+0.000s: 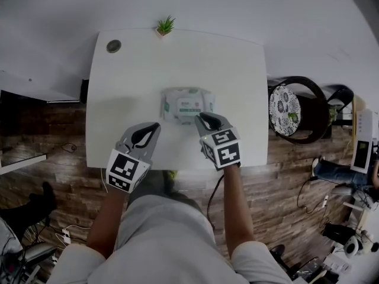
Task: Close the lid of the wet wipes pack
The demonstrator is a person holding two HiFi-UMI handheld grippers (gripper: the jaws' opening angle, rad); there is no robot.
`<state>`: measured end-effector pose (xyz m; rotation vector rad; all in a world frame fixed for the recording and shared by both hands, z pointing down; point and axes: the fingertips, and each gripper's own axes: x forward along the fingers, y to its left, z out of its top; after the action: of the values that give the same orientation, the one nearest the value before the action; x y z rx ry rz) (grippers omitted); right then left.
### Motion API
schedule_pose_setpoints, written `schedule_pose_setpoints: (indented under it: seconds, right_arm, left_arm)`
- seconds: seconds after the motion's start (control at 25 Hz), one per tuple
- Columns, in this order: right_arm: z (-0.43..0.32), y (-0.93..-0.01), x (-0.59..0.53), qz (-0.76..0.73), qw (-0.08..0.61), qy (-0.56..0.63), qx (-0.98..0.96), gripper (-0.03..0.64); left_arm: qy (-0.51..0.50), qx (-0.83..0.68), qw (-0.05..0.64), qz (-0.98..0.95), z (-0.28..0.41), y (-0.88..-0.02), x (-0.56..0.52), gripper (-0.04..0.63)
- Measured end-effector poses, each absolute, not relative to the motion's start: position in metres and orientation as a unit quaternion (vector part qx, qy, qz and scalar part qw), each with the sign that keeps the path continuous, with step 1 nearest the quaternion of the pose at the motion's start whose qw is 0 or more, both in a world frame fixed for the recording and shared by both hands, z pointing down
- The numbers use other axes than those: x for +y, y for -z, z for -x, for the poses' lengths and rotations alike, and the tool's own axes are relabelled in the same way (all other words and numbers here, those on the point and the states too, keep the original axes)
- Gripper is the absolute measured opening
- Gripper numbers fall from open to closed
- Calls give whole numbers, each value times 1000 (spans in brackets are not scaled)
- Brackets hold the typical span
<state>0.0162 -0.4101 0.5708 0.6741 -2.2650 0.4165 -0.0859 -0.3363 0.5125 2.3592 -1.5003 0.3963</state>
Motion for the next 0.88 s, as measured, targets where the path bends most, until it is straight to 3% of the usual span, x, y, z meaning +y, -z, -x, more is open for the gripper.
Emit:
schedule_pose_setpoints:
  seconds: [0.44, 0.88]
  right_arm:
    - [-42, -514, -375, -329, 264, -134, -897, 5]
    - [-72, -460, -346, -373, 196, -106, -901, 5]
  left_arm:
    - [-122, -539, 112, -826, 70, -466, -303, -2]
    - [-107, -556, 59, -822, 65, -418, -280, -2]
